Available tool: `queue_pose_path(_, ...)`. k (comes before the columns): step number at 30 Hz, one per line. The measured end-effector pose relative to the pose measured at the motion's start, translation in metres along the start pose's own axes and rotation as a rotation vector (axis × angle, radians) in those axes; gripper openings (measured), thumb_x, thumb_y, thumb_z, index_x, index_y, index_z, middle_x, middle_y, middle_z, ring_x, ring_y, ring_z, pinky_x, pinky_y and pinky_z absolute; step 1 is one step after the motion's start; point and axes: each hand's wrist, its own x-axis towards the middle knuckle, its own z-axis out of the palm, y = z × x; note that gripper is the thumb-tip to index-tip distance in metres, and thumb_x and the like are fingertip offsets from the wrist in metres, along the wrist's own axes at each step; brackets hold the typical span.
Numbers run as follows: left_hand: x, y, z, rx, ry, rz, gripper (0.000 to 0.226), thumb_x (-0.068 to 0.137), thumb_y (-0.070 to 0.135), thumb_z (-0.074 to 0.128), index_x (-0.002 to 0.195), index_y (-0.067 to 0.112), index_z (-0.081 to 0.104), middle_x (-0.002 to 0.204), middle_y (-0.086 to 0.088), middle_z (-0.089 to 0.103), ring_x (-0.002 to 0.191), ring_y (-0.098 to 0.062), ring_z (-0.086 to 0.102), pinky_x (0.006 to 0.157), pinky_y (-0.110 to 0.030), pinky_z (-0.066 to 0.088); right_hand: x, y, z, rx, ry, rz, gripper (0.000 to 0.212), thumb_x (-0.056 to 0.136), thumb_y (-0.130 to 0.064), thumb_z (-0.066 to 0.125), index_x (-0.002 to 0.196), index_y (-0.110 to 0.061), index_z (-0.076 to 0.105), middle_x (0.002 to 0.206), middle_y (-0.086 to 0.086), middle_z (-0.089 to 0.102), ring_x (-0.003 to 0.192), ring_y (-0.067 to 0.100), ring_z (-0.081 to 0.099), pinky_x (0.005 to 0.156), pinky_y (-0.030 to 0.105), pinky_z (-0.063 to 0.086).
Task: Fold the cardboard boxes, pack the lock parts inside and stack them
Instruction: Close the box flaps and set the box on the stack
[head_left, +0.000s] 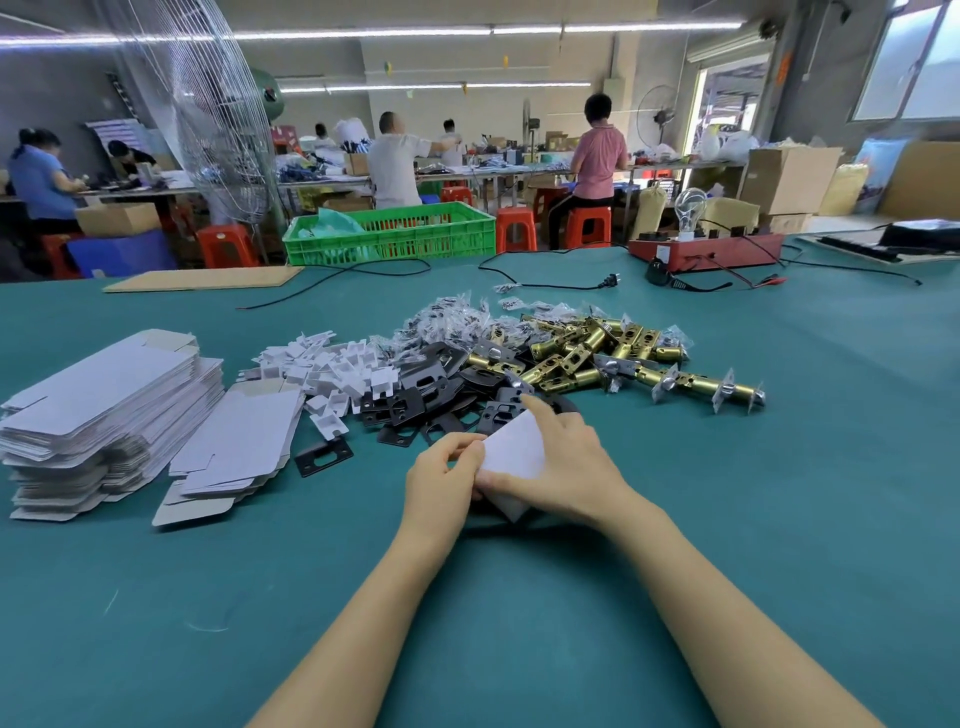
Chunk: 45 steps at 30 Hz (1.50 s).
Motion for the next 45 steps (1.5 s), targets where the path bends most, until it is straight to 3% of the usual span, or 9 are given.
queue_pose_path(4, 0.001, 0.004, -0.002, -0.082, -0.013, -0.054, 0.023, 0.096, 0.012, 0.053, 0.084, 0.016, 0.072, 0.067, -0.008, 0.066, 0.066, -0.022, 0.059, 0.066, -0.035, 0.05, 0.004, 0.007, -0.006, -0.108, -0.094, -0.049, 0.106, 0.051, -0.081, 0.067, 0.141, -0.046, 0.021, 0.134, 0.007, 0.031, 0.129, 0.03, 0.032, 0.103, 0.043, 0.034)
queue_pose_path(9, -0.002, 0.008, -0.002, -0.167, -0.079, -0.066, 0.027, 0.099, 0.012, 0.053, 0.079, 0.01, 0.071, 0.082, -0.012, 0.069, 0.068, -0.02, 0.063, 0.055, -0.023, 0.05, 0.003, 0.006, -0.037, -0.062, -0.209, 0.053, 0.102, 0.045, -0.076, 0.063, 0.135, -0.058, 0.019, 0.116, 0.003, 0.036, 0.115, 0.03, 0.043, 0.091, 0.04, 0.043)
queue_pose_path(11, -0.001, 0.008, -0.003, -0.184, -0.06, -0.069, 0.027, 0.1, 0.012, 0.051, 0.081, 0.009, 0.071, 0.089, -0.01, 0.071, 0.066, -0.014, 0.066, 0.056, -0.02, 0.05, 0.001, 0.014, -0.059, -0.087, -0.213, 0.109, 0.098, 0.046, -0.074, 0.062, 0.135, -0.059, 0.024, 0.119, 0.005, 0.037, 0.11, 0.03, 0.044, 0.09, 0.041, 0.044)
queue_pose_path(16, 0.0, 0.007, -0.002, -0.17, -0.075, -0.059, 0.026, 0.099, 0.012, 0.052, 0.082, 0.013, 0.073, 0.089, -0.007, 0.07, 0.068, -0.011, 0.066, 0.061, -0.021, 0.052, -0.005, 0.052, -0.102, -0.161, -0.058, 0.427, 0.1, 0.054, -0.068, 0.064, 0.144, -0.044, 0.027, 0.142, 0.019, 0.026, 0.123, 0.04, 0.037, 0.093, 0.043, 0.041)
queue_pose_path(21, 0.0, 0.005, -0.002, -0.111, -0.091, -0.05, 0.026, 0.1, 0.014, 0.052, 0.083, 0.015, 0.072, 0.087, -0.005, 0.069, 0.069, -0.011, 0.065, 0.066, -0.023, 0.051, -0.006, 0.076, -0.102, -0.179, 0.151, 0.687, 0.103, 0.066, -0.06, 0.07, 0.147, -0.023, 0.019, 0.134, 0.022, 0.029, 0.12, 0.041, 0.033, 0.087, 0.042, 0.038)
queue_pose_path(34, -0.001, 0.006, -0.001, -0.038, -0.121, -0.024, 0.028, 0.098, 0.014, 0.053, 0.079, 0.016, 0.073, 0.08, 0.002, 0.069, 0.068, -0.006, 0.065, 0.065, -0.019, 0.052, 0.001, 0.093, -0.079, -0.091, 0.274, 0.569, 0.115, 0.063, -0.062, 0.074, 0.15, -0.019, 0.011, 0.136, 0.026, 0.029, 0.125, 0.041, 0.03, 0.106, 0.047, 0.033)
queue_pose_path(39, -0.002, 0.006, -0.002, -0.013, -0.129, -0.015, 0.028, 0.098, 0.015, 0.054, 0.078, 0.018, 0.073, 0.079, 0.004, 0.069, 0.068, -0.005, 0.065, 0.065, -0.018, 0.051, 0.001, 0.094, -0.068, -0.134, 0.367, 0.513, 0.088, 0.069, -0.064, 0.066, 0.136, -0.014, 0.036, 0.134, 0.022, 0.033, 0.125, 0.04, 0.03, 0.107, 0.043, 0.026)
queue_pose_path(45, -0.002, 0.006, -0.002, -0.007, -0.127, -0.013, 0.028, 0.097, 0.014, 0.054, 0.078, 0.017, 0.073, 0.079, 0.005, 0.07, 0.068, -0.005, 0.064, 0.063, -0.016, 0.051, -0.001, 0.101, -0.068, -0.118, 0.354, 0.439, 0.079, 0.071, -0.065, 0.064, 0.133, -0.02, 0.043, 0.137, 0.021, 0.032, 0.134, 0.036, 0.018, 0.112, 0.043, 0.02)
